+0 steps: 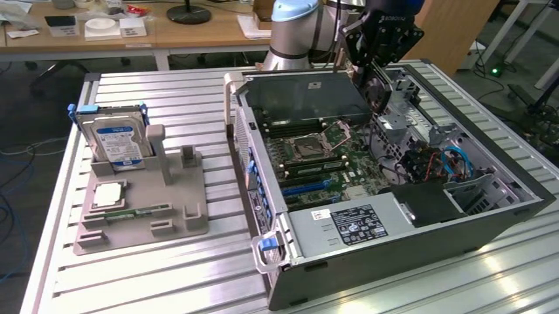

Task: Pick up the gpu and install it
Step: 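Insert the gpu into the slot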

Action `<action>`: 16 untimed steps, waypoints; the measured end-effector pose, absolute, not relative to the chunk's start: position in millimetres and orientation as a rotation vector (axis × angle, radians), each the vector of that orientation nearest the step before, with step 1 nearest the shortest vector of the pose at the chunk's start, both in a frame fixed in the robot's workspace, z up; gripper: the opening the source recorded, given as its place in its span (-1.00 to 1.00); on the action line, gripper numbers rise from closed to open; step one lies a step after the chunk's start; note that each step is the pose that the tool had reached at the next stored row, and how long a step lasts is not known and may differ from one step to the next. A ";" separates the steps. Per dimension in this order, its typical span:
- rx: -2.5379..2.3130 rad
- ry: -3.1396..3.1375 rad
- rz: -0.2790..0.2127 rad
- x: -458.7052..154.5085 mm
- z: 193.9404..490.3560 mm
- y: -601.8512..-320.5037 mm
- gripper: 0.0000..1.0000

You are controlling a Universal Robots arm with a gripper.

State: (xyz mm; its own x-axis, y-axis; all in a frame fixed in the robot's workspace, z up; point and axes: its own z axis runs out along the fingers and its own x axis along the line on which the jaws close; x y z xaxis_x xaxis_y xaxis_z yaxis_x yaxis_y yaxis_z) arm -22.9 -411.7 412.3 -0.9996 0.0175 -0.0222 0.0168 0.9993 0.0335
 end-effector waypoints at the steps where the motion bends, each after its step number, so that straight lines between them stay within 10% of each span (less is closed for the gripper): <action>1: 0.027 3.119 0.052 -22.9 412.3 -411.7 -0.44; 16: -0.157 3.117 0.054 -22.9 412.3 -411.9 -0.44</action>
State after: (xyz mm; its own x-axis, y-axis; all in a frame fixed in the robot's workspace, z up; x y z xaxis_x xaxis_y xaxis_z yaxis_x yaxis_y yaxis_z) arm -22.9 -411.9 412.3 -0.9947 -0.1001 -0.0223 -0.1008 0.9943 0.0335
